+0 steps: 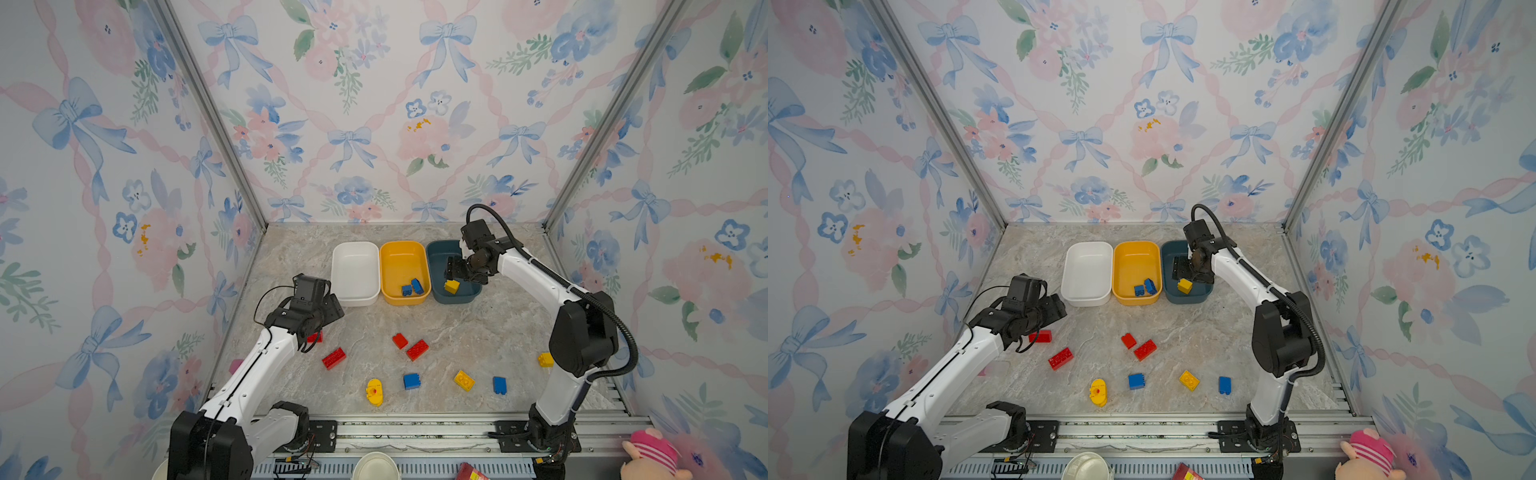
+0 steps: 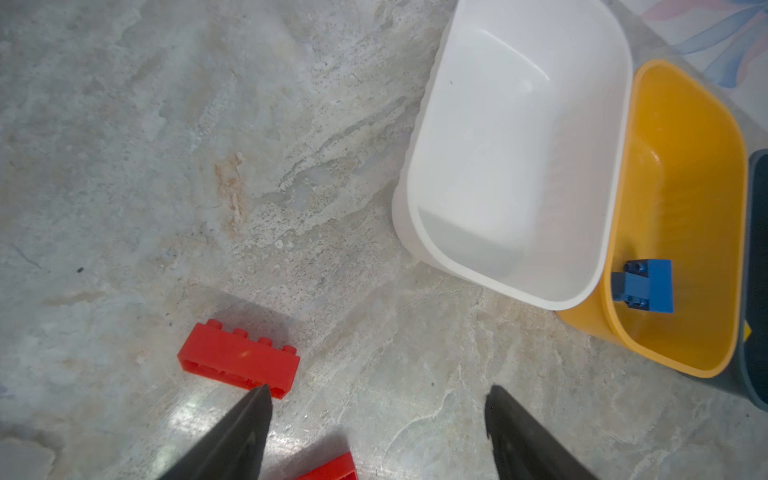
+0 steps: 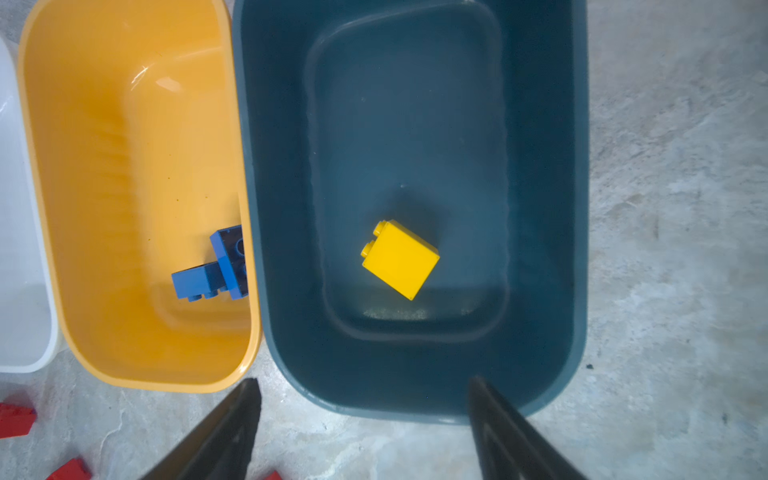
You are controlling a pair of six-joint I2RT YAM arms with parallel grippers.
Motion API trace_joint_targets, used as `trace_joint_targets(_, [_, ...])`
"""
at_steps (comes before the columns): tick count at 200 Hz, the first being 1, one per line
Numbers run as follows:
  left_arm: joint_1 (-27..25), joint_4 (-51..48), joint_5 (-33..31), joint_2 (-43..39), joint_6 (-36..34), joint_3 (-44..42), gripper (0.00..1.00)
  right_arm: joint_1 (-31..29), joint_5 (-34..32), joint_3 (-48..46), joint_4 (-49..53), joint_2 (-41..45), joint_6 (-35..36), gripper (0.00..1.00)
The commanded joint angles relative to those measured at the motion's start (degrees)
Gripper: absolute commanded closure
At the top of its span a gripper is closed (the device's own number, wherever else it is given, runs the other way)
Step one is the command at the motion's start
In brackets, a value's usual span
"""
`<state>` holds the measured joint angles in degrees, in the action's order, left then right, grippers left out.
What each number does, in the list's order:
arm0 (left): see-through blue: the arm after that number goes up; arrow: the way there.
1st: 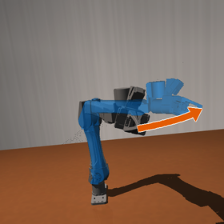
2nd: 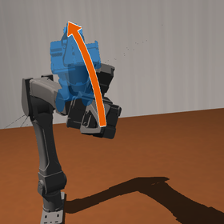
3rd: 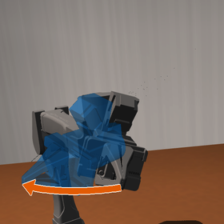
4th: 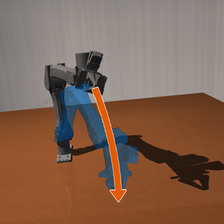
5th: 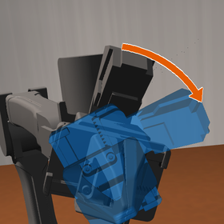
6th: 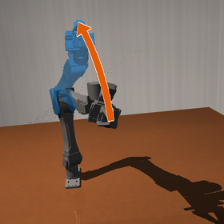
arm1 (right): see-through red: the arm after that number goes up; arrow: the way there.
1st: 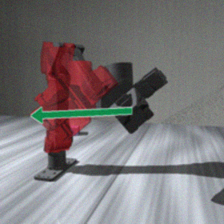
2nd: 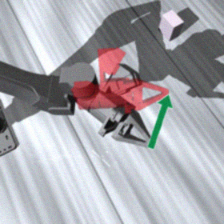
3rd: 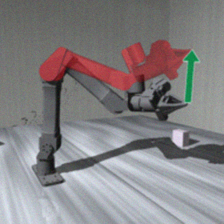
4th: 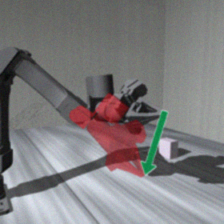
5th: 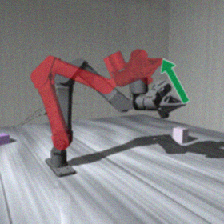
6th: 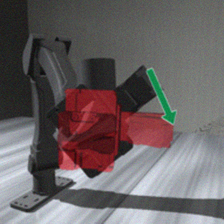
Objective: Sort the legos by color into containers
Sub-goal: 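Grasp the long red brick with the left gripper while the right gripper hovers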
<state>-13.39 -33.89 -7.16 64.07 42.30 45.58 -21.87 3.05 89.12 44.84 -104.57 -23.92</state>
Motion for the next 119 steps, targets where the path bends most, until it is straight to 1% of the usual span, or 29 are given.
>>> trace_joint_targets(1, [-0.23,-9.64,-1.79,2.46,2.83,2.39,0.18,-0.86,2.18,-1.33,2.44,2.39,0.97,0.17])
trace_joint_targets(36, [-0.21,-12.75,-1.48,4.05,6.39,3.66,0.19,-1.03,3.58,-2.46,3.40,4.13,2.05,0.14])
trace_joint_targets(46, [-0.17,-13.57,-2.13,5.13,5.19,4.34,0.19,-1.00,4.29,-2.94,3.41,4.56,2.13,0.14])
trace_joint_targets(61, [-0.10,-15.93,-4.72,7.80,2.69,6.01,0.16,-1.06,5.45,-3.72,3.41,5.15,2.04,0.13])
trace_joint_targets(73, [-0.06,-16.36,-5.11,9.42,0.52,6.53,0.10,-1.02,6.40,-4.28,3.21,5.55,1.87,0.13])
trace_joint_targets(84, [0.07,-16.56,-5.49,10.55,-0.24,6.62,0.02,-0.96,7.06,-4.72,3.15,5.78,1.86,0.13])
trace_joint_targets(119, [1.67,-16.40,-6.40,14.43,-1.40,5.78,0.02,-0.72,7.93,-5.58,2.45,6.66,1.86,0.12])
